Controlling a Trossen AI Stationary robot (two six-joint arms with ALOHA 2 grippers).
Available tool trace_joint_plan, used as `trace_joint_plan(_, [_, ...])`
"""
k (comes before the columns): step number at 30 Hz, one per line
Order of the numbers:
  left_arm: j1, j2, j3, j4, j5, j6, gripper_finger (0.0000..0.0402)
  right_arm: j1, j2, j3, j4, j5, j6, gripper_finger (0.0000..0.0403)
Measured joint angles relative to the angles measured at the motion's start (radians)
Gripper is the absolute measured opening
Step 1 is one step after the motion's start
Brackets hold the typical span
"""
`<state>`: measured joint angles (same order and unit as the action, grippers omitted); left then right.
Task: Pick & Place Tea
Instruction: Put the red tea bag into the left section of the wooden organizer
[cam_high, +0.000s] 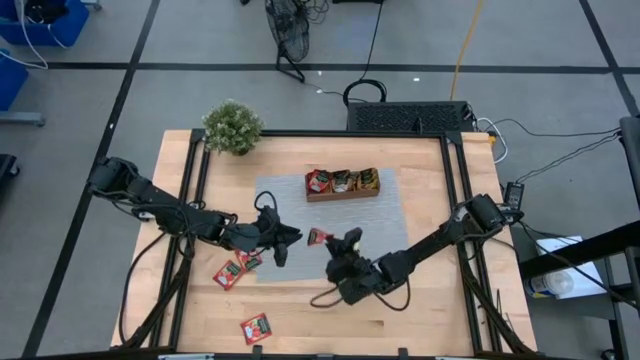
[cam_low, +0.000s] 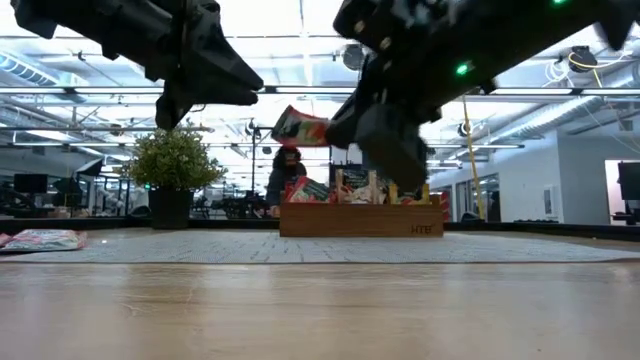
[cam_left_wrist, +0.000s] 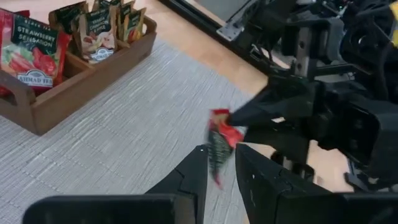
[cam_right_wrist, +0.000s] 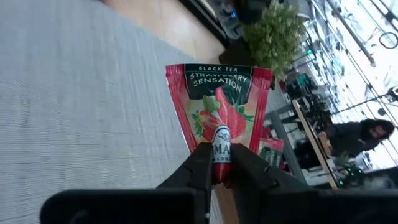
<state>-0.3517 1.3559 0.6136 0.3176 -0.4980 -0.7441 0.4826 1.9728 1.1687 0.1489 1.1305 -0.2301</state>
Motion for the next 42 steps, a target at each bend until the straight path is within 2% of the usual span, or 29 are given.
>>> trace_joint_plan(7, [0.020,0.009,0.000,0.005,-0.001,-0.045,0.0089,-0.065,0.001,0.000,0.012,-0.005,-0.015,0.0023])
trace_joint_plan(11, [0.043,0.045,0.000,0.000,0.000,-0.061,0.0089,-0.077,0.000,0.001,0.089,-0.010,-0.049,0.0031])
trace_joint_plan(15, [0.082,0.081,0.000,-0.002,0.000,-0.080,0.0089,-0.077,0.000,0.001,0.141,-0.035,-0.095,0.0022])
trace_joint_plan(21, [0.094,0.079,0.000,0.042,0.009,-0.041,0.0088,-0.078,0.000,0.001,0.165,-0.034,-0.110,0.0027])
trace_joint_plan(25, [0.091,0.079,0.000,0.093,0.057,-0.014,0.0088,-0.077,-0.001,0.001,0.169,-0.035,-0.107,0.0031])
trace_joint_plan(29, [0.095,0.079,0.000,0.090,0.069,-0.017,0.0088,-0.077,-0.001,0.001,0.176,-0.037,-0.112,0.0021])
trace_joint_plan(34, [0.101,0.079,0.000,0.092,0.081,0.031,0.0087,-0.077,-0.001,0.001,0.180,-0.038,-0.111,0.0029])
trace_joint_plan(36, [0.104,0.079,0.000,0.092,0.088,0.054,0.0075,-0.077,-0.001,0.001,0.179,-0.045,-0.107,0.0035])
trace_joint_plan(40, [0.103,0.072,0.000,0.086,0.089,0.158,0.0013,-0.076,-0.001,0.001,0.168,-0.102,-0.083,0.0038])
trace_joint_plan(42, [0.103,0.058,0.000,0.083,0.091,0.217,0.0012,-0.071,-0.003,0.003,0.146,-0.126,-0.050,0.0040])
